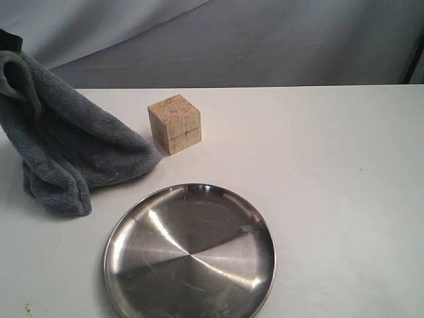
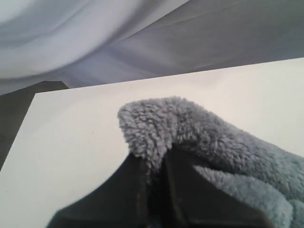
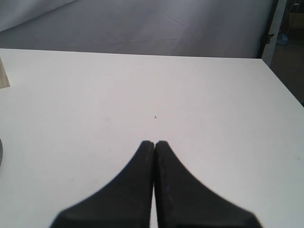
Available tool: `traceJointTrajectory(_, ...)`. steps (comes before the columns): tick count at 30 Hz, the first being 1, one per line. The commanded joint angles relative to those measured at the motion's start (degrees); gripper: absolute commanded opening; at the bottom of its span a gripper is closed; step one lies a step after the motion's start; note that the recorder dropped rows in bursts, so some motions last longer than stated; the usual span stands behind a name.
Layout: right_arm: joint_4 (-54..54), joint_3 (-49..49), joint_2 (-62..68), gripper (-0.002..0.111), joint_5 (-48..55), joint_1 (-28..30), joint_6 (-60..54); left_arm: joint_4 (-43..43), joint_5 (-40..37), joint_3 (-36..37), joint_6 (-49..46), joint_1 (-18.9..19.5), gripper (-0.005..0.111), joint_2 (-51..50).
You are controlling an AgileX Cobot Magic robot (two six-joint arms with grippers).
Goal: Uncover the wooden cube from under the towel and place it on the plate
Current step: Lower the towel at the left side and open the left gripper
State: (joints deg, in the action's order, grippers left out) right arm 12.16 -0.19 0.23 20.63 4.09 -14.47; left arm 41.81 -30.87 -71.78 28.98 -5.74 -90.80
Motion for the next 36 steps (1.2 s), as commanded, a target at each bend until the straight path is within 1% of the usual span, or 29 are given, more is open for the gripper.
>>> traceJointTrajectory(1,0.28,0.19,-0.23,0.0,-0.58,-0.08,-0.08,-1.23,4.57,1.74,0.59,0.12,0.0,0.55)
traceJointTrajectory(7,0.28,0.19,-0.23,0.0,-0.58,-0.08,-0.08,-7.73,15.04,8.21,0.54,0.12,0.0,0.55)
traceJointTrajectory(10,0.28,0.19,-0.23,0.0,-0.58,-0.08,-0.08,-10.04,18.32,11.9,0.54,0.0,0.0,0.32)
traceJointTrajectory(16,0.28,0.19,-0.23,0.0,-0.58,-0.08,-0.08,-11.28,24.11,17.63,0.93,-0.99,0.0,-2.97)
traceJointTrajectory(19,0.28,0.19,-0.23,0.0,-0.58,-0.08,-0.08,-11.28,25.93,19.07,0.93,-2.29,0.0,-6.04)
traceJointTrajectory(25,0.28,0.19,-0.23,0.0,-0.58,-0.08,-0.08,-10.84,27.05,19.2,0.57,-5.24,0.0,-12.89)
traceJointTrajectory(32,0.28,0.19,-0.23,0.0,-0.58,-0.08,-0.08,-10.84,27.66,19.2,0.57,-5.52,0.002,-17.5)
traceJointTrajectory(35,0.28,0.19,-0.23,0.0,-0.58,-0.08,-0.08,-10.84,28.04,19.2,0.57,-5.52,0.007,-18.58)
traceJointTrajectory(36,0.28,0.19,-0.23,0.0,-0.58,-0.08,-0.08,-10.84,28.12,19.2,0.57,-5.52,0.012,-18.7)
